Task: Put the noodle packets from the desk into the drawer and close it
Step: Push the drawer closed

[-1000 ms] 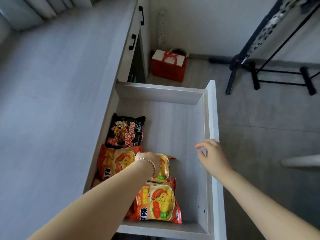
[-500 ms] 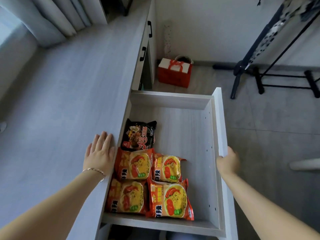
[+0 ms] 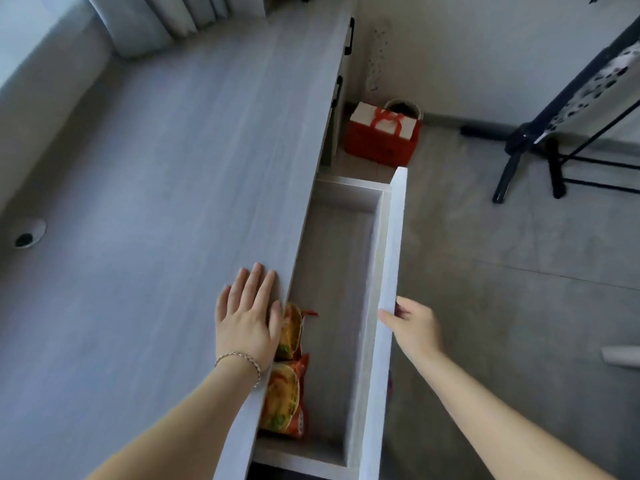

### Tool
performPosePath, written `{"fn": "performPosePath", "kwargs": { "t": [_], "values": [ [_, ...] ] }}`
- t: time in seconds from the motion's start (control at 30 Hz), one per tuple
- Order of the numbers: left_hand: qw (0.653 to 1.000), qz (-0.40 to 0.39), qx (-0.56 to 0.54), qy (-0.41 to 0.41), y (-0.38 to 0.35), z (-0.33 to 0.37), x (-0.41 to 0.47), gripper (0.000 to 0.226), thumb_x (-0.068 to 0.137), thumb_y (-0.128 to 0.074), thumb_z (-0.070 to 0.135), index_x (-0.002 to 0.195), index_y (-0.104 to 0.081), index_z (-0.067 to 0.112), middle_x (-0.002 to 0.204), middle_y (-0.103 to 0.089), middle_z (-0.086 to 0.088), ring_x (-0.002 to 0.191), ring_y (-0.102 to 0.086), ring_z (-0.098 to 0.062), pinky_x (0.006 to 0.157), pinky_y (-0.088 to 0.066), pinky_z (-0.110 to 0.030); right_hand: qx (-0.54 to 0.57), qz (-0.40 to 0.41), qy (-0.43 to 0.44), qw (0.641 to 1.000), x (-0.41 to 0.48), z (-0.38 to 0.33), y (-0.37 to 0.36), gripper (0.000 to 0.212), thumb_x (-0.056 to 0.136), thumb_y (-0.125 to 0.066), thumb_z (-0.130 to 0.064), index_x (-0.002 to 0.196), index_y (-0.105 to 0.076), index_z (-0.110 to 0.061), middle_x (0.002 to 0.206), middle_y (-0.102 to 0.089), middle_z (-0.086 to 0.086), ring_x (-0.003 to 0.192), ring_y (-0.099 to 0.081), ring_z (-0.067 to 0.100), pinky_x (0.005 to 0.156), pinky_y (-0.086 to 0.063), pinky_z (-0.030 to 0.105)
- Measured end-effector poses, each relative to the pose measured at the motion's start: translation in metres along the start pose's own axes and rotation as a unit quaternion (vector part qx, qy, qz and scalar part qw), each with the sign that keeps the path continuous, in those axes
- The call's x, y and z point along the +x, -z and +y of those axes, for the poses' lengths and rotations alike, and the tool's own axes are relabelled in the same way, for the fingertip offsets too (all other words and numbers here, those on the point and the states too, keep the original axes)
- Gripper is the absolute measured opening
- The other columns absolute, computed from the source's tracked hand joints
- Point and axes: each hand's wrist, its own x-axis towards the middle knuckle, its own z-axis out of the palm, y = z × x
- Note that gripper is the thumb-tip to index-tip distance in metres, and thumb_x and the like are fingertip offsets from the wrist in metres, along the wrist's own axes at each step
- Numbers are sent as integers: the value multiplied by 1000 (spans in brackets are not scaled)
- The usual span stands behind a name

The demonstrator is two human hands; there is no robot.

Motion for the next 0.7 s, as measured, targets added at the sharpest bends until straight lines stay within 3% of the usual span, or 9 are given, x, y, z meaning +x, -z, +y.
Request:
{"fn": "performPosePath", "kwargs": {
  "t": [0.03, 0.1, 0.13, 0.2, 0.27, 0.33, 0.47, 0.6, 0.7],
  "values": [
    [1000, 2, -2, -1, 1, -1, 0, 64, 89, -7, 48, 147, -27, 31, 158, -19, 7, 147, -8, -14, 117, 6, -31, 23, -33, -8, 999, 3, -7, -13, 7, 79, -65, -7, 83, -70, -3, 78, -69, 9, 64, -55, 14, 61, -42, 22],
    [1000, -5, -4, -9, 1, -2, 1, 65, 88, -3, 49, 148, -22, 33, 157, -12, 9, 146, -1, -13, 118, 9, -30, 77, -87, -39, 992, 8, -20, -37, 34, 79, -69, -4, 112, -66, -4, 98, -68, 1, 81, -62, 12, 81, -51, 24],
    [1000, -12, -6, -10, 2, -3, 1, 65, 87, -2, 50, 148, -20, 33, 157, -9, 10, 146, 0, -13, 118, 10, -30, 91, -108, -45, 989, 8, -27, -49, 43, 78, -70, -5, 121, -60, -2, 102, -66, 0, 88, -64, 14, 90, -51, 29],
    [1000, -15, -2, -8, 4, -4, 2, 62, 89, -10, 47, 146, -30, 29, 156, -23, 5, 146, -15, -19, 118, 3, -32, 120, -141, -50, 981, 9, -39, -74, 45, 80, -67, -3, 125, -58, -1, 107, -68, 4, 97, -64, 18, 99, -50, 37],
    [1000, -6, 7, -11, 4, -6, 3, 55, 91, -24, 41, 139, -44, 24, 149, -41, -1, 141, -32, -24, 115, -6, -34, 161, -180, -63, 968, 9, -51, -93, 35, 87, -58, -1, 122, -59, -9, 106, -67, 2, 94, -64, 14, 90, -54, 30],
    [1000, 0, 14, -14, 3, -8, 3, 51, 91, -31, 38, 136, -49, 23, 145, -47, -2, 137, -38, -24, 114, -7, -34, 203, -222, -93, 949, 8, -63, -106, 32, 93, -42, -1, 111, -60, -20, 95, -66, -4, 87, -62, 9, 77, -53, 22],
    [1000, 15, 13, -14, 1, -10, 4, 49, 90, -33, 37, 133, -52, 22, 142, -52, -2, 134, -43, -26, 113, -11, -36, 314, -227, -192, 902, 15, -77, -123, 36, 89, -29, 2, 84, -63, -8, 83, -65, 8, 77, -60, 20, 71, -50, 29],
    [999, 28, 30, -19, -2, -14, 5, 50, 89, -34, 37, 133, -52, 22, 141, -52, -2, 134, -45, -26, 111, -16, -38, 298, -214, -214, 905, 20, -80, -128, 33, 86, -28, 0, 87, -60, -3, 80, -63, 12, 74, -59, 24, 68, -50, 32],
    [999, 28, 29, -18, -4, -16, 5, 50, 90, -34, 37, 134, -51, 22, 143, -51, -2, 135, -42, -25, 113, -9, -36, 255, -225, -208, 917, 27, -78, -126, 32, 84, -28, 3, 83, -59, -3, 82, -63, 13, 76, -61, 26, 74, -53, 36]
  ]
}}
